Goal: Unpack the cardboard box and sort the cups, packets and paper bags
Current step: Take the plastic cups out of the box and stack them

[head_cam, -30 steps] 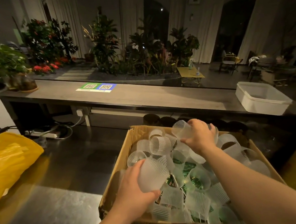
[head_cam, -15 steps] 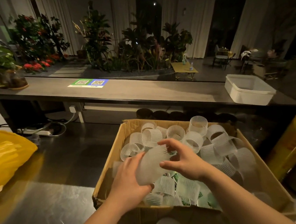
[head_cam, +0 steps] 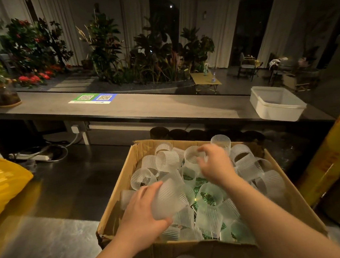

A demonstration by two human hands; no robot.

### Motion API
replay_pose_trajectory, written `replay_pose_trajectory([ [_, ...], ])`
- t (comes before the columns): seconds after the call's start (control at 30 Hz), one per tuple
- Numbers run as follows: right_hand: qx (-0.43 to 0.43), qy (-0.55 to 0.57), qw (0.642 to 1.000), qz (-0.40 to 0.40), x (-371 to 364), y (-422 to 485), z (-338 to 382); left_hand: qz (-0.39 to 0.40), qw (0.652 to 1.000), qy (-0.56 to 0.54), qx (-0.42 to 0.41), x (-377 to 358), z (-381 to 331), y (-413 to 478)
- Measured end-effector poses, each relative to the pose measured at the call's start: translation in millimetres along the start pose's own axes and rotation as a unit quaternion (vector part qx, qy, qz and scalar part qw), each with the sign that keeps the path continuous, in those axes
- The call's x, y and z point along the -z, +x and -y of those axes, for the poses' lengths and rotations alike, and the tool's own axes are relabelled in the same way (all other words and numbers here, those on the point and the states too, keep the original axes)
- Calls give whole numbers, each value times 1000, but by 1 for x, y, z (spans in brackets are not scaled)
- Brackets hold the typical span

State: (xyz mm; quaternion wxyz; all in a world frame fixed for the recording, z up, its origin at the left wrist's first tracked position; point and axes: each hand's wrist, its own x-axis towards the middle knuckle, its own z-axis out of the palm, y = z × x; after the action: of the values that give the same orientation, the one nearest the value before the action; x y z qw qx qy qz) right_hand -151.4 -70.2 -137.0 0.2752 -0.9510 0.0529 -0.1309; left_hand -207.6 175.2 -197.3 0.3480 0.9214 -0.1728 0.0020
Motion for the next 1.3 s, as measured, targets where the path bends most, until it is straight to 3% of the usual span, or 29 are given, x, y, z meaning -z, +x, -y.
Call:
replay_pose_trajectory([
  [0.1, -88, -104, 991, -5, 12, 26, -27, 0, 1000, -1, 3, 0, 1, -1],
  [0.23, -127, -111, 985, 41, 7, 37, -54, 3, 1000, -8, 4, 0, 2, -1],
  [0.43, -11, -108, 987, -119, 10, 23, -59, -1, 1000, -8, 3, 1, 1, 0],
  [0.6, 28, -16, 992, -122, 8, -15, -25, -4, 1000, -6, 6, -1, 1, 2],
  [0.83, 69, 134, 981, 120, 1, -58, -3, 0, 1000, -2, -3, 0, 1, -1],
  [1.03, 30, 301, 941, 149, -2, -51, -13, 9, 1000, 11, -16, 1, 0, -3],
  [1.2, 62, 289, 929, 221, -4, -51, -10, 6, 999, 22, -29, -1, 3, -2],
  [1.3, 81, 224, 935, 262, -6, -53, -5, 5, 999, 37, -39, -2, 3, -1],
])
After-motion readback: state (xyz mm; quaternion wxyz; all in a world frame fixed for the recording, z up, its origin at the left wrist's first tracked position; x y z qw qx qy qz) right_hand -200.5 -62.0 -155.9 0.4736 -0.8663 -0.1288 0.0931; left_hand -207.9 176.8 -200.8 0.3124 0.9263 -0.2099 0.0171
